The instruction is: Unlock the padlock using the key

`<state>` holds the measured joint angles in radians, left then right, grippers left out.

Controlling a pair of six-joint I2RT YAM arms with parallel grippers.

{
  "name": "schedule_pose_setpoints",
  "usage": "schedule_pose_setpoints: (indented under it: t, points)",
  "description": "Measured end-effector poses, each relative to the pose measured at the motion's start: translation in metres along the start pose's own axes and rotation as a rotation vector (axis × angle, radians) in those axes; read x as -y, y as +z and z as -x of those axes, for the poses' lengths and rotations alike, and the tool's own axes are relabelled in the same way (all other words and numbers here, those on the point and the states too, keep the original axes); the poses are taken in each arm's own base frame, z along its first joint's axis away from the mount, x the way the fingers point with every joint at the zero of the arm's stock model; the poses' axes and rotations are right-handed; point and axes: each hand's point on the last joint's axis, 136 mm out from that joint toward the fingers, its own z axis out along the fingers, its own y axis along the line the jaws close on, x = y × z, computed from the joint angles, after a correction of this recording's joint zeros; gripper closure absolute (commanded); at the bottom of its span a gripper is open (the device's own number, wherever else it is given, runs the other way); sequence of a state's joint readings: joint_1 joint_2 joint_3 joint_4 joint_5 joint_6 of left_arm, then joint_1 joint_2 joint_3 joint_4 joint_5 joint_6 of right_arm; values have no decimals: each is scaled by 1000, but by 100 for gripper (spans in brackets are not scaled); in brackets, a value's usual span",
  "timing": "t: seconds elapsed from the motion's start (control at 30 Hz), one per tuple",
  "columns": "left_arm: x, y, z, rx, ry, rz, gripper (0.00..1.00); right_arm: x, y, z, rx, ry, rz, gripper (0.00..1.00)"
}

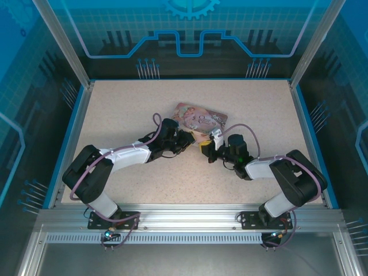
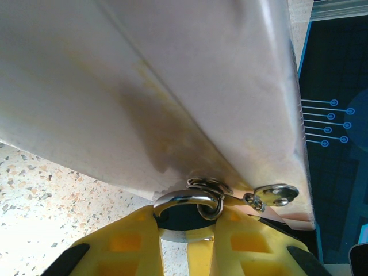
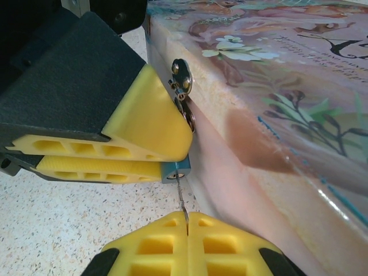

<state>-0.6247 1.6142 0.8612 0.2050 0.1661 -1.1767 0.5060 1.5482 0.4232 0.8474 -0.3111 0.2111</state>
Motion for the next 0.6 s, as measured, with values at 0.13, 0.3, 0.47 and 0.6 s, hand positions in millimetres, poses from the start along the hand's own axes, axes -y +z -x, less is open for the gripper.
schedule_pose_setpoints:
  t: [0.13, 0.3, 0.47, 0.6]
  points:
    - [-2, 0, 3, 11, -7, 7, 93, 0, 6, 0, -1, 3, 4, 100]
    - [-2, -1, 4, 13, -15, 8, 93, 0, 7, 1, 6, -1, 3, 100]
    - [-1, -1, 5, 17, -33, 2, 93, 0, 7, 2, 13, -4, 1, 100]
    - [-1, -1, 6, 22, -33, 3, 93, -2, 8, 4, 15, -3, 16, 100]
